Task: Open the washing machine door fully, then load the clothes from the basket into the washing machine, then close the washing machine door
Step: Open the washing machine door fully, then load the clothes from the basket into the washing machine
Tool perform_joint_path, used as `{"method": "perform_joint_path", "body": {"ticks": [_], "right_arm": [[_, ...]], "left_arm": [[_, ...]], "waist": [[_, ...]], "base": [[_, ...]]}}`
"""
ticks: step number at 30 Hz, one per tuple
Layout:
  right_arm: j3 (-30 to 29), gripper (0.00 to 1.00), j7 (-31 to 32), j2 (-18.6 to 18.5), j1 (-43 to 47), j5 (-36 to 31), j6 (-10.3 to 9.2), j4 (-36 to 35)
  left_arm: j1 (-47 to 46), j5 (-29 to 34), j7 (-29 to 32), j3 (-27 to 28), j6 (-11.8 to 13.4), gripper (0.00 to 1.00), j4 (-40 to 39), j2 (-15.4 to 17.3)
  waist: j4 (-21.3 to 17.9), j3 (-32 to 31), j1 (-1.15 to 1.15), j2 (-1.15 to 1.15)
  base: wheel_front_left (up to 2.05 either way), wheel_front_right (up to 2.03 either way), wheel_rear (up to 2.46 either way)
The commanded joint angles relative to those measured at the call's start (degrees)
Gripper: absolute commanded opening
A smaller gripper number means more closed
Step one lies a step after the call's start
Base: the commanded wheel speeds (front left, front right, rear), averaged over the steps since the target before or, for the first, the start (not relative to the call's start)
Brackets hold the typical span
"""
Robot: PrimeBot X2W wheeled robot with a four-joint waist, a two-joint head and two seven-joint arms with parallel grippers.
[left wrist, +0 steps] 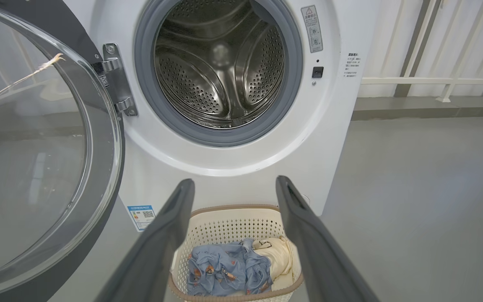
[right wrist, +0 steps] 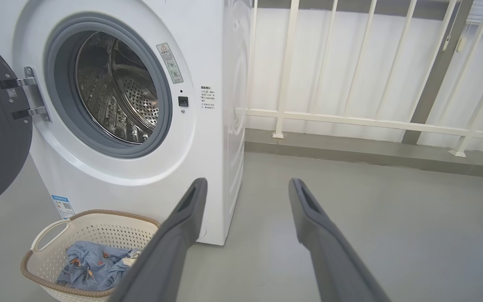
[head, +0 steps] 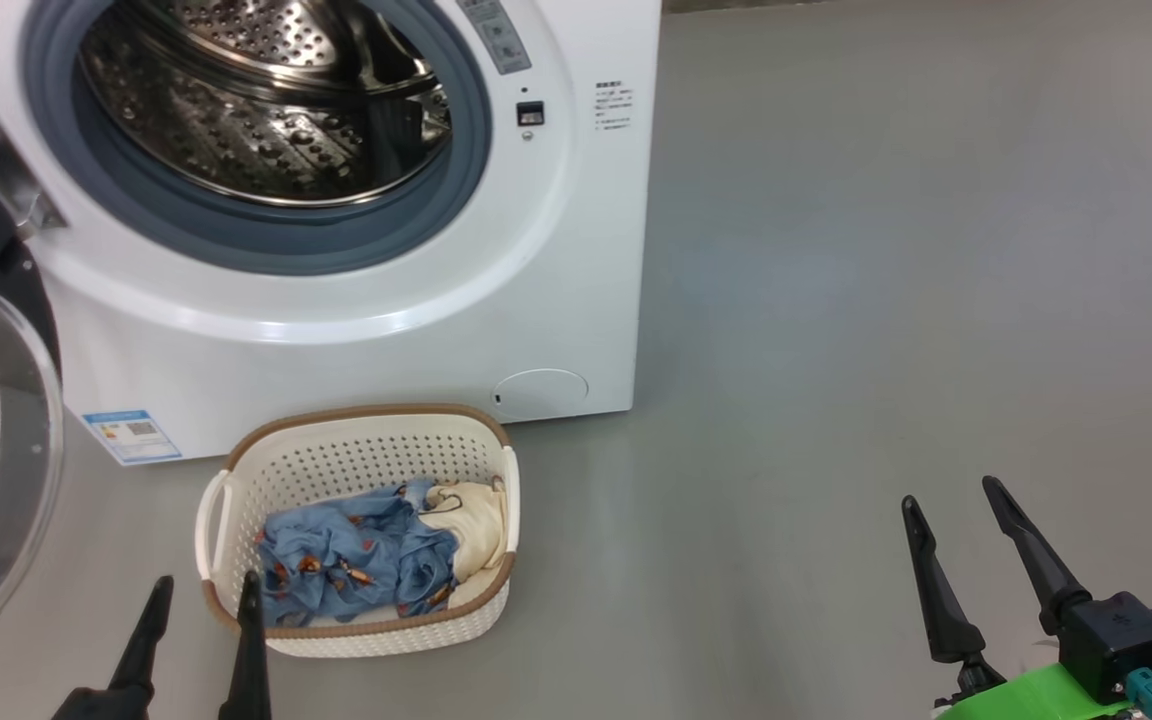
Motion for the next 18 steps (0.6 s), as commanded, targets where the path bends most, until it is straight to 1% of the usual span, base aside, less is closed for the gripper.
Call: {"method": "perform_joint_path", "body": {"ticks": [1,10,18], "right_arm": [[1.7,1.00,-0.7,-0.5,-1.5,-0.2,0.09,-1.4],[1.7,1.00,-0.7,-0.4,-1.7,0.1,0.09,-1.2],[1.7,1.00,-0.7,-0.4,-1.9,0.2,0.09,-0.9]], "left_arm": [[-2.4,0.1,0.0,2.2,0.8,1.00,-1.1,0.9],[-2.3,-0.1,0.0,2.5,1.8,1.00,-1.2,1.3],[-2.4,-0.4,-0.1,2.2,2.1,1.00,-0.9,1.4]], "waist": [[-0.9,0.2,0.00,0.00],[-1.2,0.6,0.00,0.00],[-1.1,0.5,0.00,0.00]], "base": [[0.00,0.00,0.00],[0.00,0.00,0.00],[0.00,0.00,0.00]]}}
